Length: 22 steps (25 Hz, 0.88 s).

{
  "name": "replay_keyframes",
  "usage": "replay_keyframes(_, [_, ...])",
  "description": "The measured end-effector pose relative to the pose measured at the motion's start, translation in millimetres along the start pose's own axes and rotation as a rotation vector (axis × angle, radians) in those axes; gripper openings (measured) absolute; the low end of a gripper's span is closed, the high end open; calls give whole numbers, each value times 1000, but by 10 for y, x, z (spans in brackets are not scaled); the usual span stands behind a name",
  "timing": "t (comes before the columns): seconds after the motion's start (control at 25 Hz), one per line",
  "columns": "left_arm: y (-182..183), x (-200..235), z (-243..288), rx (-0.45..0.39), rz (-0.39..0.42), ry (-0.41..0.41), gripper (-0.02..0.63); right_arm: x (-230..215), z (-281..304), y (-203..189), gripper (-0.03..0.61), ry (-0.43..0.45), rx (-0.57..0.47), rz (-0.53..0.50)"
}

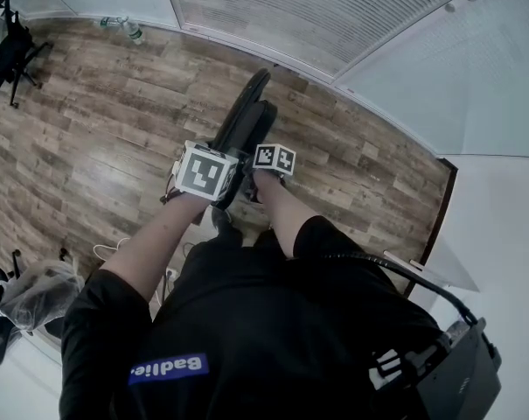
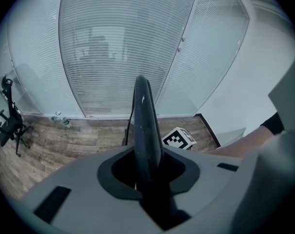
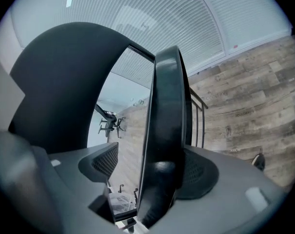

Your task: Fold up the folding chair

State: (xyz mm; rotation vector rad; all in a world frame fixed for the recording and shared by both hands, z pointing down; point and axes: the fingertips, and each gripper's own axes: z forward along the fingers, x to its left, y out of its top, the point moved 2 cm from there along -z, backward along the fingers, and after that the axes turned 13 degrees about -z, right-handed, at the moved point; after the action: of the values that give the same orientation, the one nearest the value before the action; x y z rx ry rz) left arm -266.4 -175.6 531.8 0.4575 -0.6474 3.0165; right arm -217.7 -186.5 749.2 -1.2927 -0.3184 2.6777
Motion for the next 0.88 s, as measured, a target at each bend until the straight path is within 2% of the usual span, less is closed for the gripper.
replay_keyframes(0.24, [114,-90,-3,-42,27,5,77,271,205,94,337,13,20,-31])
replay_keyframes(0.48, [129,64,-51,-46,51,28,75,382,413,146,336,-24,11,-79])
replay_keyframes(0.64, [150,145,-57,-47,61,56,77,398,409,81,330,-41,98,-174])
replay_keyframes(0.76, [221,141,-59,-74,77,48,75,402,340,57,329,-48,113,-184])
replay_keyframes(0.88, [110,256,-99,-34,60,74,77,381,290,-9,330,-70,103,-173])
